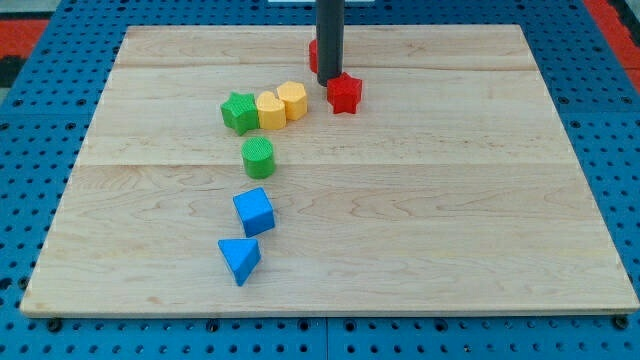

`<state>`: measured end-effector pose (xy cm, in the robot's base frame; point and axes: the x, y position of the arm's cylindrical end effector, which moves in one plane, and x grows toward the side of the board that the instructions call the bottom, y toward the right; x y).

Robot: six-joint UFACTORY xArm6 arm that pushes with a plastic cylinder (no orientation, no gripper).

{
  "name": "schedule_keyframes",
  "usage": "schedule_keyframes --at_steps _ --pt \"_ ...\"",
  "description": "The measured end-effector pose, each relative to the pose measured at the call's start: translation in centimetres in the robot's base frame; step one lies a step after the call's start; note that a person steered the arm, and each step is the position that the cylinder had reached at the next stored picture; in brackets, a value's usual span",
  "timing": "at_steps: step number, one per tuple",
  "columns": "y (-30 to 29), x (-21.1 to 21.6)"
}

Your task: Move red star towards group of blocks

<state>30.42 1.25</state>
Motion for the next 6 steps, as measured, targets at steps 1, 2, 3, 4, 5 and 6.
schedule_keyframes --at_steps 1,2,3,4,5,6 --pt "4.3 -0.1" --pt "6.1 3.1" --pt "2.5 4.2" --pt "1.8 6.2" --pt "5.3 9.1" --pt "2.6 10.0"
